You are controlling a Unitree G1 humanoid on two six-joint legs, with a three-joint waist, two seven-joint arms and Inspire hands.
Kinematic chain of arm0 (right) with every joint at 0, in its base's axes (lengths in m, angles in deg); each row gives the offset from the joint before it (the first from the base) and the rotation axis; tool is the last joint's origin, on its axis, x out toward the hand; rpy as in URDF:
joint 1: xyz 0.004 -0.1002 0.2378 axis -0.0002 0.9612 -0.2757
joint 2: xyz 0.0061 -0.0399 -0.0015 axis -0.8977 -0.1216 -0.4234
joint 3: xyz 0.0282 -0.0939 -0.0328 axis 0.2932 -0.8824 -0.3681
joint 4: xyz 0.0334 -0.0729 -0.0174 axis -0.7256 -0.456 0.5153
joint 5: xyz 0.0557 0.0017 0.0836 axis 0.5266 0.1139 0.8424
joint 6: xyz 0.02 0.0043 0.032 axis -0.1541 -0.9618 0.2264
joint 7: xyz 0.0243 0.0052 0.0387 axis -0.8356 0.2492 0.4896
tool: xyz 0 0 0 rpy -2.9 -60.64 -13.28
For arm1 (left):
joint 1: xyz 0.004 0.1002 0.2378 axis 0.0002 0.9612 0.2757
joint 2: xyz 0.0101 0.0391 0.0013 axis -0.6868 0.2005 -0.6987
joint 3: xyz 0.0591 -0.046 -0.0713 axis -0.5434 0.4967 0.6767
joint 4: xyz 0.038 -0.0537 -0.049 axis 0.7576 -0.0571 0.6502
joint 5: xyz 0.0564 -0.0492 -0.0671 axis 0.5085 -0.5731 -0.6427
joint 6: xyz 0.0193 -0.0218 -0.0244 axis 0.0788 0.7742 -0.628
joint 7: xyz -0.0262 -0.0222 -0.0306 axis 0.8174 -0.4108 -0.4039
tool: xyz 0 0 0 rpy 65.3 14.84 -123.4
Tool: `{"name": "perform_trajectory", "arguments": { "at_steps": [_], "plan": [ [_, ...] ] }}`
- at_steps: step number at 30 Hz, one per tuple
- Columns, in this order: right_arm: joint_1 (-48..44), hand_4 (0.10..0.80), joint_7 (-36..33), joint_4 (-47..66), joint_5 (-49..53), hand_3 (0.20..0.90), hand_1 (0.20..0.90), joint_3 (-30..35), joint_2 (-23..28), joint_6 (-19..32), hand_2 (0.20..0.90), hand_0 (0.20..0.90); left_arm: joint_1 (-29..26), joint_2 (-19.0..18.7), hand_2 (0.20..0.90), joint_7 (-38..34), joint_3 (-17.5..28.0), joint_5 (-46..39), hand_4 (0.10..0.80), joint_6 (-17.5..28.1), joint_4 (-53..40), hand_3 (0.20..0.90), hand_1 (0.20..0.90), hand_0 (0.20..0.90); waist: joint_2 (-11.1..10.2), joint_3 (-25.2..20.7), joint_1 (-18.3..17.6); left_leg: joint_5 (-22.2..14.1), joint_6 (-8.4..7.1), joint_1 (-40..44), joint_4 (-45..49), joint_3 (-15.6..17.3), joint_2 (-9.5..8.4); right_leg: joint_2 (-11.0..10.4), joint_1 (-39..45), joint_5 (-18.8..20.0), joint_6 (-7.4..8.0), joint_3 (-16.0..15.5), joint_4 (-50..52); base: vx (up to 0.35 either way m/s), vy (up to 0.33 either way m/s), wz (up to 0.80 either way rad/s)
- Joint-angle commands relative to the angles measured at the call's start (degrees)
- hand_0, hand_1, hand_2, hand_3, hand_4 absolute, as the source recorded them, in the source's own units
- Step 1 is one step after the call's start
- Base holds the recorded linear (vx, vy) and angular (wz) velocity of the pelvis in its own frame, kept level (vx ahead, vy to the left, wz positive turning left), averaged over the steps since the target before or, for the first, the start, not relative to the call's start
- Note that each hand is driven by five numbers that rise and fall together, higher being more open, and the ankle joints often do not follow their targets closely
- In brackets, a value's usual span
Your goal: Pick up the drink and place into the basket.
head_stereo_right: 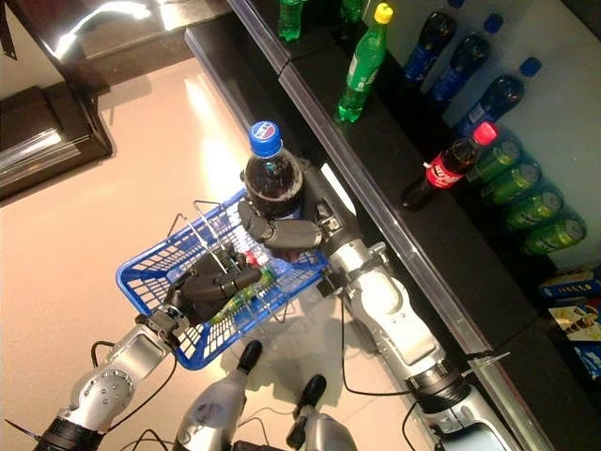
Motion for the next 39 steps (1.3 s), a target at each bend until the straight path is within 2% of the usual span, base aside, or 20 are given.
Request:
{"name": "perform_trajectory", "arguments": {
  "at_steps": [1, 14, 21, 29, 39],
  "plan": [
    [-2.4, 0.1, 0.4, 1.4, 5.1, 0.2, 0.3, -5.9, -3.9, 8.6, 0.3, 0.3, -8.5, 6.2, 0.3, 16.7, -3.7, -6.8, 0.1, 7.7, -18.5, 0.2, 0.3, 0.3, 0.6, -23.9, -1.0, -4.3, -1.33, 1.5, -0.2, 2.3, -0.83, 0.1, 2.2, -1.4, 2.62, -2.3, -0.1, 0.0, 0.0, 0.0],
    [-0.2, 0.1, 1.0, -8.9, 3.7, 0.2, 0.3, -8.8, -4.8, 6.0, 0.3, 0.3, -8.6, 6.2, 0.3, 19.6, -4.5, -7.8, 0.1, 6.4, -20.2, 0.2, 0.3, 0.3, 0.4, -24.2, -0.2, -4.2, -1.31, 1.3, -0.2, 1.7, -1.0, -0.2, 2.2, -1.3, 2.65, -3.0, -0.1, 0.0, 0.0, 0.0],
    [0.6, 0.1, 0.3, -14.6, -0.2, 0.2, 0.3, -10.1, -4.9, 5.5, 0.3, 0.3, -8.0, 6.2, 0.3, 21.5, -4.5, -8.0, 0.1, 5.6, -21.0, 0.2, 0.3, 0.3, 0.2, -24.2, 0.4, -4.1, -1.32, 1.2, -0.2, 1.4, -1.02, -0.3, 2.2, -1.2, 2.66, -3.3, -0.1, -0.001, 0.002, 0.0],
    [-0.1, 0.1, -0.3, -21.5, -8.6, 0.2, 0.3, -11.5, -4.7, 5.4, 0.3, 0.3, -8.5, 6.5, 0.3, 23.1, -5.2, -8.7, 0.1, 3.6, -22.1, 0.2, 0.3, 0.3, -0.3, -24.4, 1.3, -4.1, -1.48, 1.2, -0.2, 0.9, -1.08, -0.3, 2.4, -1.0, 2.72, -3.8, -0.1, 0.0, 0.002, 0.05],
    [-3.7, 0.1, -1.1, -21.9, -18.5, 0.2, 0.3, -14.7, -2.8, 3.8, 0.3, 0.3, -9.1, 7.0, 0.3, 24.9, -6.6, -8.7, 0.1, 1.5, -23.2, 0.2, 0.3, 0.3, -1.0, -24.1, 2.3, -4.0, -1.47, 1.0, -0.2, 0.1, -1.39, -0.4, 2.4, -0.8, 2.82, -4.2, -0.1, -0.004, -0.001, 0.02]
  ]
}}
